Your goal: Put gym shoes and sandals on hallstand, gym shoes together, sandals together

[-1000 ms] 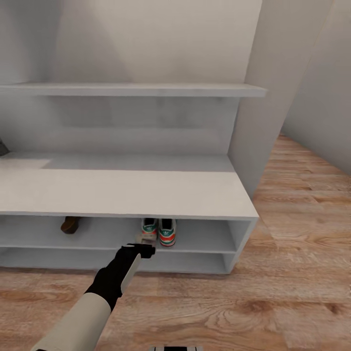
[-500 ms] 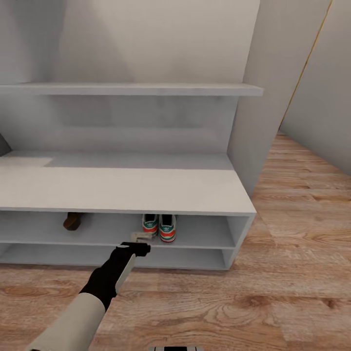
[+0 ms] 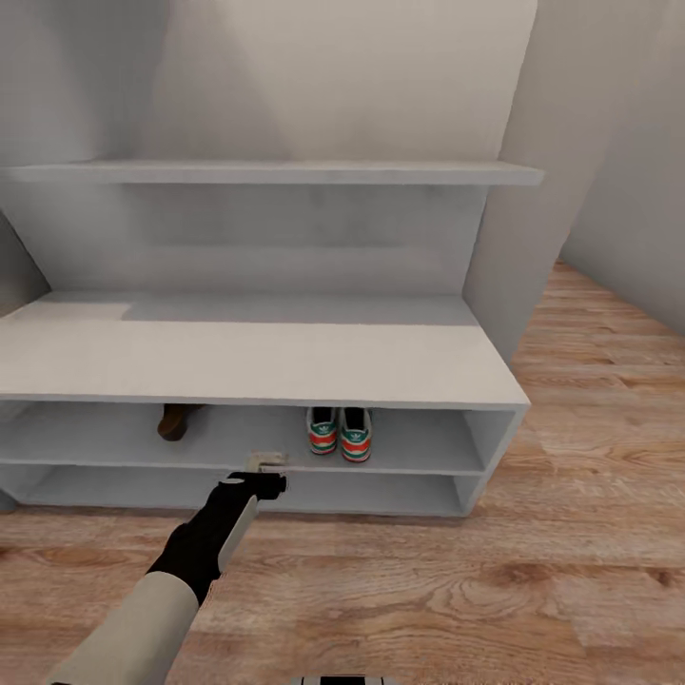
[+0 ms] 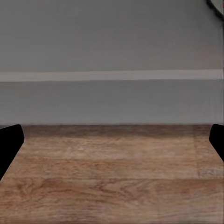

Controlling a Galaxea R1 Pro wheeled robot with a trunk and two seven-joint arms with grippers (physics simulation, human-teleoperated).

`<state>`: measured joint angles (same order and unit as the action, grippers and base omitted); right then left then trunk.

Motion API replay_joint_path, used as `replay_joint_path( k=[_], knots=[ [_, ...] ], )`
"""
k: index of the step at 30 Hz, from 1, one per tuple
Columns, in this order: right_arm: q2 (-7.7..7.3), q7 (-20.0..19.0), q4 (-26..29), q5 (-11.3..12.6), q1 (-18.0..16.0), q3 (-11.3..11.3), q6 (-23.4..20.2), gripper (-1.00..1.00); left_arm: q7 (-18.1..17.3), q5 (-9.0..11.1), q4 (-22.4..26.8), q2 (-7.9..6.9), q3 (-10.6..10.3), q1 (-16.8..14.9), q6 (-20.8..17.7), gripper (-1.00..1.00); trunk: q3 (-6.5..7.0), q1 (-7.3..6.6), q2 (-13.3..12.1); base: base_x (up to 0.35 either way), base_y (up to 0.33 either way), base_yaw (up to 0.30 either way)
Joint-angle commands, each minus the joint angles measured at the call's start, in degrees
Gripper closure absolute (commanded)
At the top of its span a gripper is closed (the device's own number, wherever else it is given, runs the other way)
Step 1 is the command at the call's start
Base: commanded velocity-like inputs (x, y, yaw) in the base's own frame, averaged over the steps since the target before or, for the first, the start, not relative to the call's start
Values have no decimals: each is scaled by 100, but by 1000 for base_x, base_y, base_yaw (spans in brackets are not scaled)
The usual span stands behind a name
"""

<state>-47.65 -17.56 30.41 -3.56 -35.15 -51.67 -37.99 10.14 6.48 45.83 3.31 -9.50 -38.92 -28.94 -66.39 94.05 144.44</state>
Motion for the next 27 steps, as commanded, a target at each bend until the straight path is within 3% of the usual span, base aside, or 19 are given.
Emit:
replay_joint_path(
  k=[1, 6, 27],
  knots=[
    [3, -13, 6, -15, -10, -33, -25, 100, 49, 59, 5, -8, 25, -2, 36, -100, -5, -3, 2, -143, 300, 0],
    [9, -5, -6, -13, -10, -37, 183, 100, 41, 55, 5, -22, 162, 6, 184, -100, -5, -3, 2, -144, 300, 0],
    [10, -29, -9, -13, -10, -44, 354, 100, 25, 68, -13, -23, 176, 20, 206, -100, -5, -3, 2, -172, 290, 0]
  ],
)
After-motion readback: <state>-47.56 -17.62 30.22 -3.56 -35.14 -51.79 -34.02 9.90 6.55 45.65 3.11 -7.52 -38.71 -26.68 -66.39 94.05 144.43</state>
